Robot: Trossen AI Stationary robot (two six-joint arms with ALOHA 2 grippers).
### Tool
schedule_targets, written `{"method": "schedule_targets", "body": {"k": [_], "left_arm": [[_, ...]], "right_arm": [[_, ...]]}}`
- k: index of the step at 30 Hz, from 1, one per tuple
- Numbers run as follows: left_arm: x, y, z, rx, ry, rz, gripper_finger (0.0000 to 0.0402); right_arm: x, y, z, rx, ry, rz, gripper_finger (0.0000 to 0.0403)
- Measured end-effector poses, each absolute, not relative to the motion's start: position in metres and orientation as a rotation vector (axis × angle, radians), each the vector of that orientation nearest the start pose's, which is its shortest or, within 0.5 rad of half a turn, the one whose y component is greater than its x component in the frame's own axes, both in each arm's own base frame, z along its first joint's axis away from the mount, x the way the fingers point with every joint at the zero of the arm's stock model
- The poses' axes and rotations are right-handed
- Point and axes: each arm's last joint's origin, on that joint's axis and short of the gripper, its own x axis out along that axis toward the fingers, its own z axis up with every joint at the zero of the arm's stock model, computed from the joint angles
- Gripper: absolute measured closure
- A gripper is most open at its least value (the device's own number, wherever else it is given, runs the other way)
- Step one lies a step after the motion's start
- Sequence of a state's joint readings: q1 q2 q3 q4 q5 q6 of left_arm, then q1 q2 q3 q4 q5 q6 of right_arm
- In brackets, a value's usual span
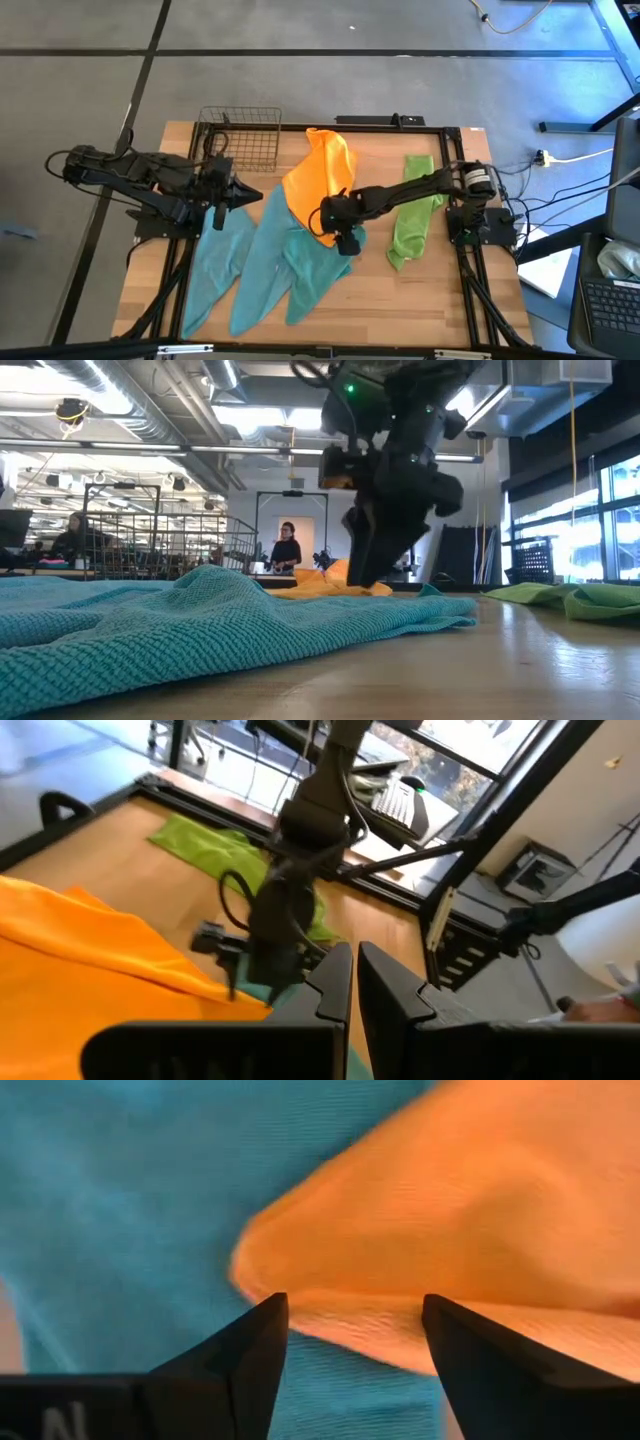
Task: Fold microfiber towels
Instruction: Prepare the microfiber cloths on the table
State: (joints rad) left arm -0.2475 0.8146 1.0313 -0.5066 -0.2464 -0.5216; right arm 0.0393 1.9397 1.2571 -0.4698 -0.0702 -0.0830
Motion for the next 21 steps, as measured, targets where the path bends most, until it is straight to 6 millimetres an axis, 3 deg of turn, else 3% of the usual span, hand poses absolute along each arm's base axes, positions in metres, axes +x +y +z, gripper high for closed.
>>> {"method": "schedule_targets", "body": {"k": [6,10,21], "left_arm": [[0.149,-0.037,0.381,-0.463,0.276,0.028,0.0388],[0.146,-0.039,0.38,-0.46,0.292,0.015,0.0388],[0.146,-0.041,0.377,-0.503,0.322,0.026,0.0388]], "right_arm": [[0.386,0.002,0.159,-0.052,1.12,0.087,0.0151],[0.383,0.004,0.139,0.005,1.168,0.167,0.0148],[0.384,0.033,0.12,-0.016,1.213,0.048,0.0155]]}}
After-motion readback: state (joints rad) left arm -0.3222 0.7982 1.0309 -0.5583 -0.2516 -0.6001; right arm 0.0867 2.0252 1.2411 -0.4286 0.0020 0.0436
